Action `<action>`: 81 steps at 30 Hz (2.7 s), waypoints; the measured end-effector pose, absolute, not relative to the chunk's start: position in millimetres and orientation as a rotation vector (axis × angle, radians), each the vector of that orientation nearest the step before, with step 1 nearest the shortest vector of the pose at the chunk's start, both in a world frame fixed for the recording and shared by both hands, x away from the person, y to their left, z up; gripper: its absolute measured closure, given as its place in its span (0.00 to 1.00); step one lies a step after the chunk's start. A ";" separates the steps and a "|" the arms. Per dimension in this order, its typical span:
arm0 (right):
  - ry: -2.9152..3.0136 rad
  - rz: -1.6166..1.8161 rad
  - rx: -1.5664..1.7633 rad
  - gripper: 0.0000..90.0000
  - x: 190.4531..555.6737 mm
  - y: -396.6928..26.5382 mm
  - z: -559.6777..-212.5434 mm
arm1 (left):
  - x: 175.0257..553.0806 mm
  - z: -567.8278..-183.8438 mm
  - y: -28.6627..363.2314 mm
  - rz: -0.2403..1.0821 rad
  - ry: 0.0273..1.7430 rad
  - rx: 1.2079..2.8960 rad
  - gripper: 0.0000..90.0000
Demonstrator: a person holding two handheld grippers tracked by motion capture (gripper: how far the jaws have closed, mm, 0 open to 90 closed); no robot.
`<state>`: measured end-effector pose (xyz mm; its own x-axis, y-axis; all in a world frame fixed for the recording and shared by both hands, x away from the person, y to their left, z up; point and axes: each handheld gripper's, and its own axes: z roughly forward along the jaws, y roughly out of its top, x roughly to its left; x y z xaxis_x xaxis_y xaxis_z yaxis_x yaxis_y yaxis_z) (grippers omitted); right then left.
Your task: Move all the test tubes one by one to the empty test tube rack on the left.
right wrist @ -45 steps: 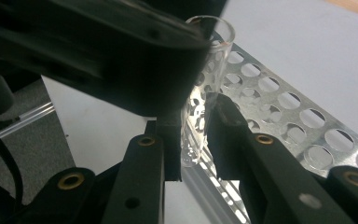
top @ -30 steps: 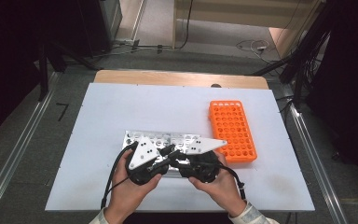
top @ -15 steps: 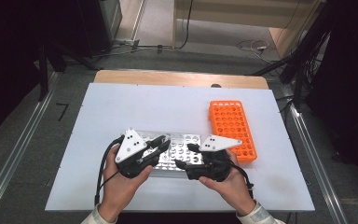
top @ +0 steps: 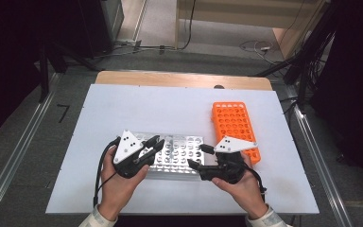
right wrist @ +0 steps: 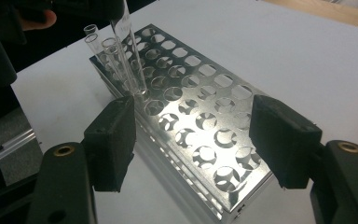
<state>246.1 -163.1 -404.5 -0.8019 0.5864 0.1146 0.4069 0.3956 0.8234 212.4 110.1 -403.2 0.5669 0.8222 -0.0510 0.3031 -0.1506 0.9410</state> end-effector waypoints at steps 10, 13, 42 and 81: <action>2.449 1.363 0.891 0.34 246.1 -165.4 -404.5 | 211.5 -421.1 108.4 0.612 0.964 1.750 0.85; 2.449 1.364 0.891 0.34 245.6 -165.5 -404.4 | 211.9 -426.9 105.9 0.609 0.978 1.783 0.85; 2.423 1.345 0.924 0.32 250.8 -173.7 -410.0 | 203.5 -412.3 113.0 0.489 1.002 1.735 0.43; 2.276 1.309 1.078 0.27 250.9 -237.7 -420.1 | 189.9 -410.2 167.4 0.578 1.126 1.614 0.29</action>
<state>250.9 -237.7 -420.1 -0.6725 0.7329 0.1032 0.4576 0.3022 0.8362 189.9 167.4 -410.2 0.4434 0.8815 -0.1626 0.3814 -0.0213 0.9242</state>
